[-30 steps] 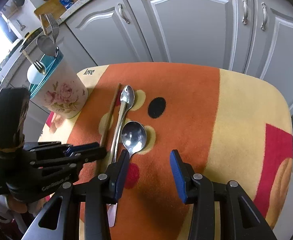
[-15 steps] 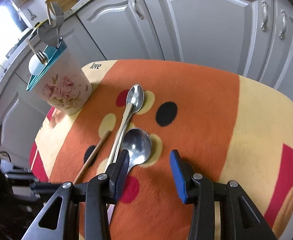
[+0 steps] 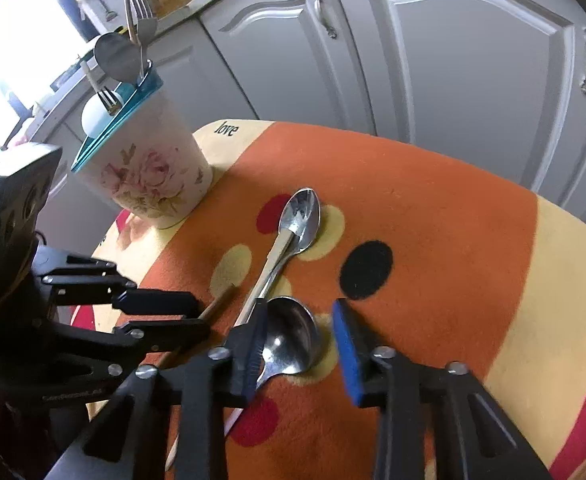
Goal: Organize utensils
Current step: 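Grasp a wooden chopstick with the left tool while the right tool grasps a steel spoon, then lift the chopstick and spoon and carry them over the cup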
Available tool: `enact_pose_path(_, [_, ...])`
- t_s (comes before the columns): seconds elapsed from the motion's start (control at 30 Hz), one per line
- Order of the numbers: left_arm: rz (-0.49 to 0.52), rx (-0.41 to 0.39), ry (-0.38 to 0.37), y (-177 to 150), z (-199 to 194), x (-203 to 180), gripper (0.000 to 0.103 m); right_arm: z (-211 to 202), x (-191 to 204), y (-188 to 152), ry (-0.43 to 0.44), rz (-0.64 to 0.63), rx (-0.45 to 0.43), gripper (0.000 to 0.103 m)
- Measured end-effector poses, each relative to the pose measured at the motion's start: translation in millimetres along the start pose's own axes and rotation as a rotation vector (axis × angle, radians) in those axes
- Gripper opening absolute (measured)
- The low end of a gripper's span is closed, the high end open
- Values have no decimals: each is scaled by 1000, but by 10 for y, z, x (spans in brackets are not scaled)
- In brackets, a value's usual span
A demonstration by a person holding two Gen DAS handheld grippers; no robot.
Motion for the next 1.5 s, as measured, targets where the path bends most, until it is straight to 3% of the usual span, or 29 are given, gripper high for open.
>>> enact_pose_path(0.07, [21, -3, 4, 38, 14, -26, 18, 1, -12, 0, 26, 6, 3, 10])
enact_pose_path(0.13, [46, -10, 6, 60, 29, -57, 5, -20, 9, -15, 27, -7, 2, 7])
enact_pose_path(0.23, [34, -7, -17, 72, 5, -37, 5, -103, 66, -47, 5, -33, 0, 3])
enact_pose_path(0.37, [-16, -27, -59, 49, -174, 77, 4, -351, 97, -65, -27, -25, -46, 3])
enact_pose_path(0.63, [-70, -156, -132, 32, -850, 216, 4, -895, 277, -23, -103, -44, -157, 3])
enact_pose_path(0.97, [-90, -294, -157, -117, -1610, 419, 4, -1318, 643, 92, -139, -101, -242, 3])
enact_pose_path(1.5, [-149, -498, -166, 134, -2733, 883, 4, -1579, 1324, 853, -132, -200, -380, 3])
Point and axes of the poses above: each gripper's, at about its wrist camera, not at the fingertips, and z roughly the way its jaws point, x to its left, y to its top, the point moved 4 cm from there along z, roughly the way its jaws point, and after that the axes turned 3 degrees about -z, right-handed, at the moved point
